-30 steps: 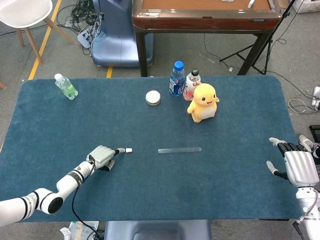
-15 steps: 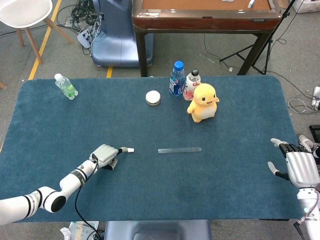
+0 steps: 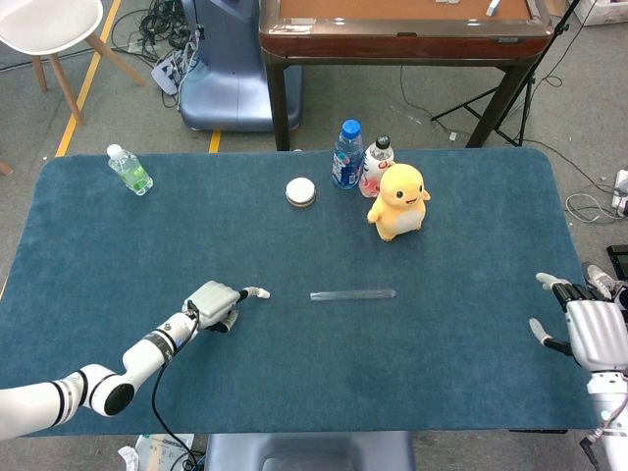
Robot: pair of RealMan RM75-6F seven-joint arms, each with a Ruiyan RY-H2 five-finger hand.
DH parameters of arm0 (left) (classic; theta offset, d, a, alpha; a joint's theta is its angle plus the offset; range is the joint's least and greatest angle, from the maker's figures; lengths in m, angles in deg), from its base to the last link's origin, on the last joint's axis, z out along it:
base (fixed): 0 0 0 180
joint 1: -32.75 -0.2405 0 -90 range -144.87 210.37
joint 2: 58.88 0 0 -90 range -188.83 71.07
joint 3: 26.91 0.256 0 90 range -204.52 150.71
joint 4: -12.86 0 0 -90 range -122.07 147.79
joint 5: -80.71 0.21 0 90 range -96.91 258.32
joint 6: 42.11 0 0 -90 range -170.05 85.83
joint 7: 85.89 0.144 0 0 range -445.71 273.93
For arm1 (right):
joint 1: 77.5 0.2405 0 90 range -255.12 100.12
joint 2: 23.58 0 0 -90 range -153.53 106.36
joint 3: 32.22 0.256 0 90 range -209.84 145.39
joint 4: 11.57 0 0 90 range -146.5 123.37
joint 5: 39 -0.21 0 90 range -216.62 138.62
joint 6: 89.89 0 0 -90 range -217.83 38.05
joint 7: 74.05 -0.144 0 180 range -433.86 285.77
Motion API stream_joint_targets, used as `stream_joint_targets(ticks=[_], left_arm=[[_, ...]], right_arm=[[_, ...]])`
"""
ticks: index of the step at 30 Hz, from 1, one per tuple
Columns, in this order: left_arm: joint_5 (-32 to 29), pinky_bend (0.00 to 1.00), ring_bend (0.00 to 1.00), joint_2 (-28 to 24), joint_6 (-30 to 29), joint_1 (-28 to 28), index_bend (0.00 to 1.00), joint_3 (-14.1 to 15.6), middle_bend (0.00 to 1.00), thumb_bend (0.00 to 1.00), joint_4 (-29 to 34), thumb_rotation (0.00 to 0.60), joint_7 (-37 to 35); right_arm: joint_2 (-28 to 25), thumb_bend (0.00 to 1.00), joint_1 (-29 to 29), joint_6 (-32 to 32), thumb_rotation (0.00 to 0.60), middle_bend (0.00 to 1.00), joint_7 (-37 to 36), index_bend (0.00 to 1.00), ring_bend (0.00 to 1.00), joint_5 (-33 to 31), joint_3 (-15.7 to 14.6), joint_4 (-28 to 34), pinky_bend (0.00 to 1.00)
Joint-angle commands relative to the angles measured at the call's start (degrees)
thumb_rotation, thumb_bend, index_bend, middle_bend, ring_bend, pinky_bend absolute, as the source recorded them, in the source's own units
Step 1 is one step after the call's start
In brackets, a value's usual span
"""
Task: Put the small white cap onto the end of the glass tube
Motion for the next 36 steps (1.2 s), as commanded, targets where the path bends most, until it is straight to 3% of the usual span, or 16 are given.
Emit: stream_joint_targets(ticks=[1, 17, 19, 21, 23, 26, 36], left_arm=[[-0.35, 1.0, 1.0, -0.04, -0.06, 0.28, 0.12, 0.07, 1.0, 0.65, 0.27, 0.6, 0.42], [-1.42, 1.0, 1.0, -0.84, -3.22, 0.85, 0.06, -0.08, 1.0, 0.65, 2.4, 0.6, 2.93], [-0.56, 1.0, 1.0, -0.45, -4.92, 0.42, 0.06, -0.32, 1.0, 0.61, 1.93, 0.6, 2.95], [0.68, 1.0, 1.0, 0.42, -7.16, -0.14, 0.07, -0.6, 1.0, 0.48, 0.88, 0.6, 3.06], [2.01, 1.0, 1.0, 1.6, -9.15, -0.66, 0.14, -0.95, 1.0, 0.36, -0.53, 0.6, 2.69], [3.54, 1.0, 1.0, 3.15, -10.61, -0.87, 0.26, -1.6, 1.0, 0.29, -2.5, 0.6, 1.61], [3.42, 1.0, 1.0, 7.38, -8.88, 1.59, 0.4, -2.81, 1.0, 0.27, -7.89, 0.6, 4.47]], right_arm=[[0.04, 0.28, -0.09, 0.09, 0.6, 0.34, -0.19, 0.24, 0.34, 0.01, 0.01, -0.12, 0.37], [0.5, 0.28, -0.08, -0.06, 0.6, 0.34, -0.87, 0.24, 0.34, 0.23, 0.12, -0.85, 0.37], [0.45, 0.28, -0.05, -0.05, 0.6, 0.34, -0.74, 0.24, 0.34, 0.24, 0.17, -0.77, 0.37], [0.4, 0.28, -0.04, 0.02, 0.6, 0.34, -0.64, 0.24, 0.34, 0.28, 0.23, -0.63, 0.37], [0.41, 0.28, -0.02, 0.04, 0.6, 0.34, -0.51, 0.24, 0.34, 0.36, 0.23, -0.52, 0.37], [0.48, 0.28, 0.02, -0.12, 0.6, 0.34, -0.35, 0.24, 0.34, 0.43, 0.13, -0.32, 0.37], [0.52, 0.28, -0.25, 0.09, 0.6, 0.34, -0.01, 0.24, 0.34, 0.47, -0.05, -0.03, 0.37]])
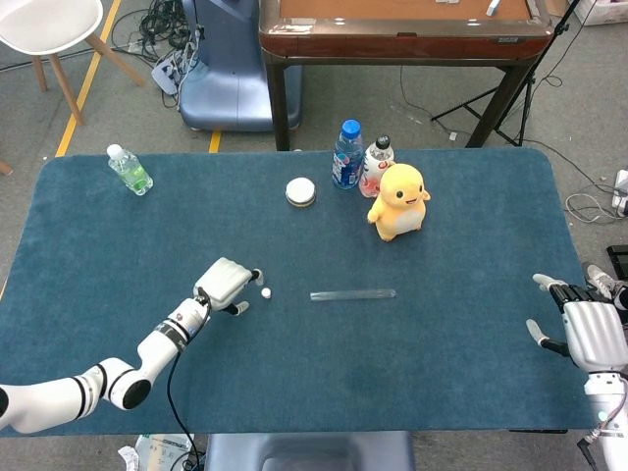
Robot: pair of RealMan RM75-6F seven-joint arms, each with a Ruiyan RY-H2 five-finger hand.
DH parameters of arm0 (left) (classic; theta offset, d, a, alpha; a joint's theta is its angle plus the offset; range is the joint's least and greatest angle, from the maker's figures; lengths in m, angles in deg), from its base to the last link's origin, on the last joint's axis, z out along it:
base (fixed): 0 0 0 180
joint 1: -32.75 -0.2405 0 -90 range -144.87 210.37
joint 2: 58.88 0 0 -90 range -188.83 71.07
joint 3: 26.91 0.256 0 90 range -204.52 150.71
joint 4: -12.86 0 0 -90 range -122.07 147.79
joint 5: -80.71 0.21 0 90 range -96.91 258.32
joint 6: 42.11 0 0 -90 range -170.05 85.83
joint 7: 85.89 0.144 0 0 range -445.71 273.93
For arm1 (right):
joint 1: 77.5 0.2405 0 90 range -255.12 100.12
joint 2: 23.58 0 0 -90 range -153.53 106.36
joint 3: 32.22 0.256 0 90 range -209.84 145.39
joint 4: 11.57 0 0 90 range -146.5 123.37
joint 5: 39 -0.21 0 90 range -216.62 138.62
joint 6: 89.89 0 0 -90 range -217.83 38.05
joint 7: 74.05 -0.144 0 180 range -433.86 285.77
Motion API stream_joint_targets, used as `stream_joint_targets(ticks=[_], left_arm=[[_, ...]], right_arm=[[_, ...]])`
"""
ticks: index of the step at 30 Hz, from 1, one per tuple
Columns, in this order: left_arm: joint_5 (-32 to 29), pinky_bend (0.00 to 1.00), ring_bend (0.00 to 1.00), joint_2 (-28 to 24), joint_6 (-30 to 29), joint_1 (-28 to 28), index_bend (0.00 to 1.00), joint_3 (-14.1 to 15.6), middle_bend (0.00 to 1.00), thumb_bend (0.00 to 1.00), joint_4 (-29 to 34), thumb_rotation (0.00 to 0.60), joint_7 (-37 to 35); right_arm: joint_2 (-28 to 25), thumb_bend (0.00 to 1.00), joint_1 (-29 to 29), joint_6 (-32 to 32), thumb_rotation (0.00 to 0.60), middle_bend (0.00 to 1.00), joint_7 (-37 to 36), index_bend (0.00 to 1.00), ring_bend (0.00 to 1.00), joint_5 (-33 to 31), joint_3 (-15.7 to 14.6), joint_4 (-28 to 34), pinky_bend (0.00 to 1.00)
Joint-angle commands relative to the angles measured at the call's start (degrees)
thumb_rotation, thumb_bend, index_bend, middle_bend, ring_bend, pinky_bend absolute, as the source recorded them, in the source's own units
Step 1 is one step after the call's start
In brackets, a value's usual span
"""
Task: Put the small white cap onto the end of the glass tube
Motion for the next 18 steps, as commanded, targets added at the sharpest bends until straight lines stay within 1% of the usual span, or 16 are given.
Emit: stream_joint_targets(ticks=[1, 8, 18], left_arm=[[-0.94, 1.0, 1.0, 1.3, 0.95, 0.89, 0.4, -0.49, 1.0, 0.27, -1.3, 0.6, 1.25], [-2.59, 1.0, 1.0, 3.99, 2.6, 2.61, 0.39, -1.18, 1.0, 0.27, -3.66, 0.6, 3.36], [-2.88, 1.0, 1.0, 6.72, 2.86, 3.76, 0.42, -1.33, 1.0, 0.27, -6.85, 0.6, 5.04]], right_arm=[[-0.03, 0.28, -0.08, -0.01, 0.6, 0.34, -0.02, 0.24, 0.34, -0.08, -0.04, 0.01, 0.37], [-0.07, 0.28, -0.31, 0.01, 0.6, 0.34, -0.46, 0.24, 0.34, -0.21, -0.12, -0.32, 0.37], [0.05, 0.28, -0.8, 0.21, 0.6, 0.34, -1.37, 0.24, 0.34, -0.38, -0.25, -1.1, 0.37]])
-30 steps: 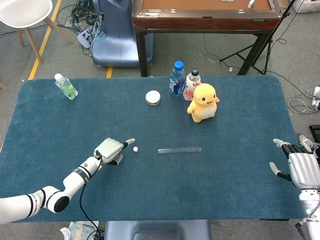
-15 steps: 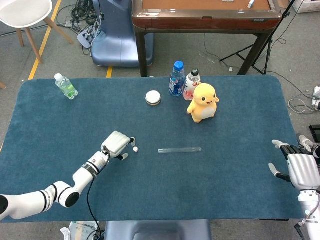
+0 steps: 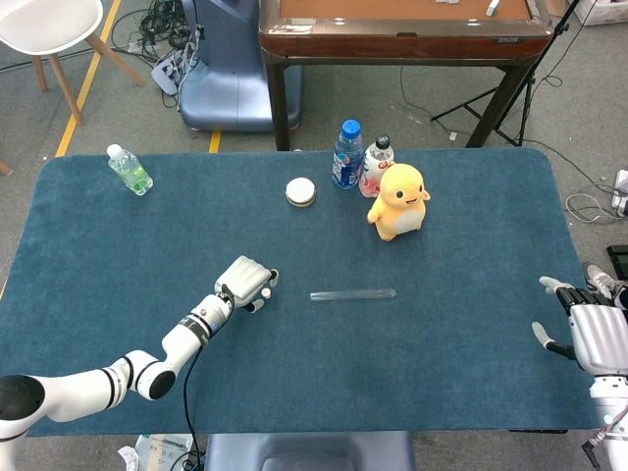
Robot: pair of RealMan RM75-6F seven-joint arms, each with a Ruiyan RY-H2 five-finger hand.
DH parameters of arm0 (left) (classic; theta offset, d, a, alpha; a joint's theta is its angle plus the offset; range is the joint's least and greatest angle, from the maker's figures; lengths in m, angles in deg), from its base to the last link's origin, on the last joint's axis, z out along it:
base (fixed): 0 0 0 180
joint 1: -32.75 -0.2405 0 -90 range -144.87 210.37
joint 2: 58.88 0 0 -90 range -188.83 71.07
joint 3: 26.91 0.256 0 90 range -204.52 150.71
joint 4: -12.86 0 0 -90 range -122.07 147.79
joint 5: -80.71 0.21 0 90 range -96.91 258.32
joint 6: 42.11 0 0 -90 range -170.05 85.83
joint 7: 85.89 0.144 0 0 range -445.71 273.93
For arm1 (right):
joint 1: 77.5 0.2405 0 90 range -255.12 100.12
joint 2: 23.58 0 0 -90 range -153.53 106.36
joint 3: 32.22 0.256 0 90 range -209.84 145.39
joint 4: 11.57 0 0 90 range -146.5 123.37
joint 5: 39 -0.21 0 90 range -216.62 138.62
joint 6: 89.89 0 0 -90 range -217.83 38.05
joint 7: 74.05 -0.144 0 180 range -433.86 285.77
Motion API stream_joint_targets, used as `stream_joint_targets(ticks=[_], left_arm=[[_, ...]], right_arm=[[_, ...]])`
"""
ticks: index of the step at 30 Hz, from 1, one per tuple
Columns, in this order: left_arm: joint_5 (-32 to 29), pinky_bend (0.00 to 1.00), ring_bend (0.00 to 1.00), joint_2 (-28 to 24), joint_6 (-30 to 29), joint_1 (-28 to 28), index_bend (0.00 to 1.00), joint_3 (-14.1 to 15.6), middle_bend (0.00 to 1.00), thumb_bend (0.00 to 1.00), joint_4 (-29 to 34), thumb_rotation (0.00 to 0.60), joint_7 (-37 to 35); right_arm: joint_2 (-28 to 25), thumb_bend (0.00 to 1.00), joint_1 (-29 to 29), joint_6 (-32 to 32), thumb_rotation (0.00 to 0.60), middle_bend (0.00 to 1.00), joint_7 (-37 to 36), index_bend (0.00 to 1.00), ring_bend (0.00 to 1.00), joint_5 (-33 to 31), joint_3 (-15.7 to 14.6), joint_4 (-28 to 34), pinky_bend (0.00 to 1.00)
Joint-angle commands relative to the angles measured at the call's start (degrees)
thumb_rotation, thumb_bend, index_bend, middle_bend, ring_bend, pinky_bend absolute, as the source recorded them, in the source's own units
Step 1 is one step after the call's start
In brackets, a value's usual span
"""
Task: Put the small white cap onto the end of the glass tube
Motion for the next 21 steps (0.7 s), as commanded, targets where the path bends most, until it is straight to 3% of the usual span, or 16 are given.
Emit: stream_joint_targets(ticks=[1, 21], left_arm=[[0.11, 1.0, 1.0, 0.65, -0.05, 0.18, 0.42, 0.18, 1.0, 0.27, -0.82, 0.6, 0.53], [1.54, 1.0, 1.0, 2.78, -0.29, 0.36, 0.46, 0.22, 1.0, 0.27, -4.34, 0.6, 0.0]], right_arm=[[0.0, 0.28, -0.07, 0.04, 0.6, 0.34, -0.11, 0.24, 0.34, 0.04, -0.03, -0.08, 0.37], [-0.23, 0.28, -0.51, 0.2, 0.6, 0.34, -0.11, 0.24, 0.34, -0.18, 0.03, -0.02, 0.37]])
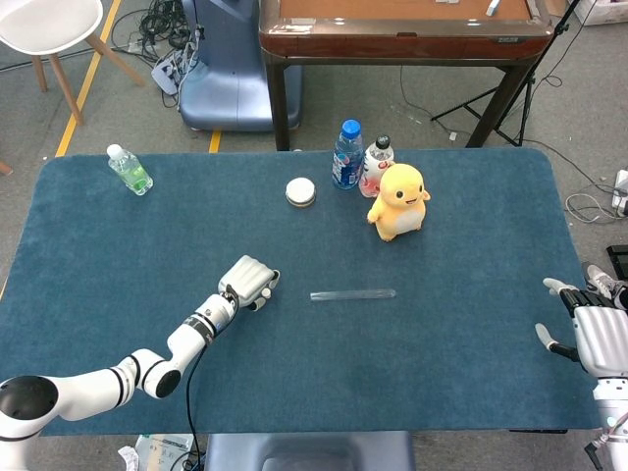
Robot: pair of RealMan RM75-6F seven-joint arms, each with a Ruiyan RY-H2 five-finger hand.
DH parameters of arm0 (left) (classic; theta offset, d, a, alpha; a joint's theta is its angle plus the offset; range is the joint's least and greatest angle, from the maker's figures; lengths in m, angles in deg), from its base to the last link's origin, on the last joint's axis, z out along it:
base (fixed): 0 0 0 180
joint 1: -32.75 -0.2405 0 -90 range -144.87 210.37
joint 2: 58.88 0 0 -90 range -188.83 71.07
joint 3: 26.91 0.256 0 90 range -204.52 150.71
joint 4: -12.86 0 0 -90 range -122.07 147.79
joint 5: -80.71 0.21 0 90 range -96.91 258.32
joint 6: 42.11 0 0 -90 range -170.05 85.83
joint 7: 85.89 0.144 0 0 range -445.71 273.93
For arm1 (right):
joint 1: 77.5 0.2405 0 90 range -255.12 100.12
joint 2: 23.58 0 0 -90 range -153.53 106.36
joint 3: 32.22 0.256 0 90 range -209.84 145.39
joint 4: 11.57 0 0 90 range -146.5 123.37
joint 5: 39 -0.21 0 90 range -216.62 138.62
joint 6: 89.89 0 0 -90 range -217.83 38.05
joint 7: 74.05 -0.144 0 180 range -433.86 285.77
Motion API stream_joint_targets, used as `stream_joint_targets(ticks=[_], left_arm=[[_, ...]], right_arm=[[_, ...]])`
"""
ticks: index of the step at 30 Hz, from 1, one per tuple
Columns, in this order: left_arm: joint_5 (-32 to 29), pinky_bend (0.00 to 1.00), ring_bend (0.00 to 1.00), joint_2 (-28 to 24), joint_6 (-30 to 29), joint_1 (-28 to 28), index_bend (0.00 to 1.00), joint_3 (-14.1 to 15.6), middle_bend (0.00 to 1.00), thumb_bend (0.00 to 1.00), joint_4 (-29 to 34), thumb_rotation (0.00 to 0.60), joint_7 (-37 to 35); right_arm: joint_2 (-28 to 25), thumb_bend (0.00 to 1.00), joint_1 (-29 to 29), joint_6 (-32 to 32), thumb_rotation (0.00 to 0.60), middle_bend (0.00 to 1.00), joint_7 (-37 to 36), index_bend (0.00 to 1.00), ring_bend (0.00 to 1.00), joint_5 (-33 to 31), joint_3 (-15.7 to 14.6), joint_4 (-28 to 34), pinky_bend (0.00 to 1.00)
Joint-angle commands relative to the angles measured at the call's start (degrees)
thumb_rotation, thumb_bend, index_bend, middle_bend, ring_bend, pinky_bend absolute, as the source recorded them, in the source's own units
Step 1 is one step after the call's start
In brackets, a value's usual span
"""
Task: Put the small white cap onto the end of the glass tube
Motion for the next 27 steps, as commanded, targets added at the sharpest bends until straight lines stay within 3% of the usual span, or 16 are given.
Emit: stream_joint_targets(ticks=[1, 27], left_arm=[[0.16, 1.0, 1.0, 0.1, 0.05, 0.02, 0.46, -0.03, 1.0, 0.27, -0.28, 0.6, -0.12], [2.31, 1.0, 1.0, 1.61, 0.14, -0.06, 0.53, -0.44, 1.0, 0.29, -3.29, 0.6, -3.0]], right_arm=[[-0.02, 0.28, 0.0, 0.01, 0.6, 0.34, 0.01, 0.24, 0.34, 0.0, 0.03, 0.03, 0.37], [-0.27, 0.28, -0.22, -0.06, 0.6, 0.34, 0.56, 0.24, 0.34, -0.2, 0.1, 0.5, 0.37]])
